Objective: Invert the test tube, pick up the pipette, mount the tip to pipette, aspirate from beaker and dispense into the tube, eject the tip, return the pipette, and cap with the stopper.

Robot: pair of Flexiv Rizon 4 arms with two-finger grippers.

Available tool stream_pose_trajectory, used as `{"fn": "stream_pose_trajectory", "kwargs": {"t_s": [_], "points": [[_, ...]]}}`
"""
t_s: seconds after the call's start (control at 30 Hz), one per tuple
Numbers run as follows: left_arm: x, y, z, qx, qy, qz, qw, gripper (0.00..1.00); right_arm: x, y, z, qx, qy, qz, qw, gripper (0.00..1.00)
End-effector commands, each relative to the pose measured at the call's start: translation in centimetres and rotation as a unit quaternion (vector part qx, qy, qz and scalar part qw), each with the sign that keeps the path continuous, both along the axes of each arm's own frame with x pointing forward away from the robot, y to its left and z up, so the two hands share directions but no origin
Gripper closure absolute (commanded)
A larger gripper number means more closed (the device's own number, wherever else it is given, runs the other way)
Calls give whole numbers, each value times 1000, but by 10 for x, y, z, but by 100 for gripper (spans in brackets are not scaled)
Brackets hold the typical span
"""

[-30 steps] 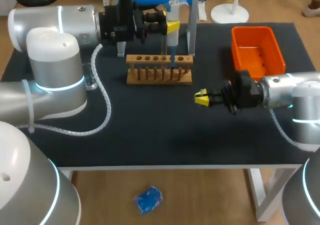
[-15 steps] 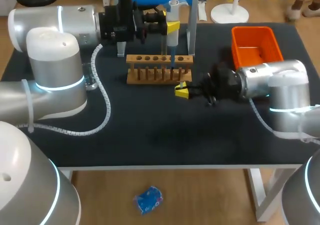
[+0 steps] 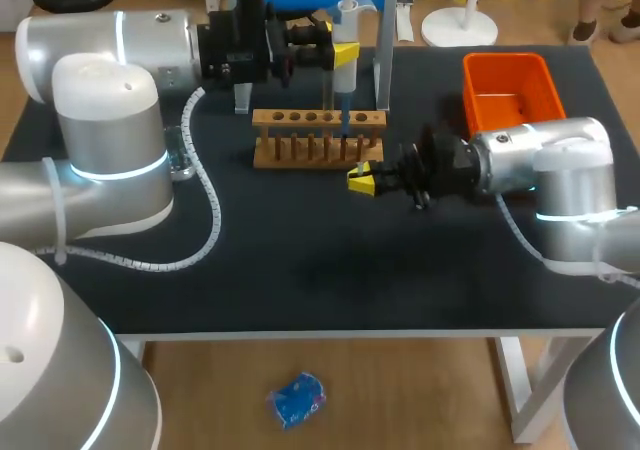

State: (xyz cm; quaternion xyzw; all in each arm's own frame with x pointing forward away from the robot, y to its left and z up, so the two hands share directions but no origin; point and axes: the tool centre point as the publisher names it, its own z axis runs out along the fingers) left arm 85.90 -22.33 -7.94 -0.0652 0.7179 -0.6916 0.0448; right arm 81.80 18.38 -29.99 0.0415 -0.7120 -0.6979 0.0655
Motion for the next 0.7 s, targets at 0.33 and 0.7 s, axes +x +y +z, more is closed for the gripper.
{"fn": "stream_pose_trajectory", "kwargs": {"t_s": [0.33,0.7], "points": [[-1,-1,0,-2,-1,2,1000,100,21,14,3,2,-16,12,1000,100],[-1,-1,0,-2,-1,2,1000,100,22,18,12,12,-35,20,999,100]]}}
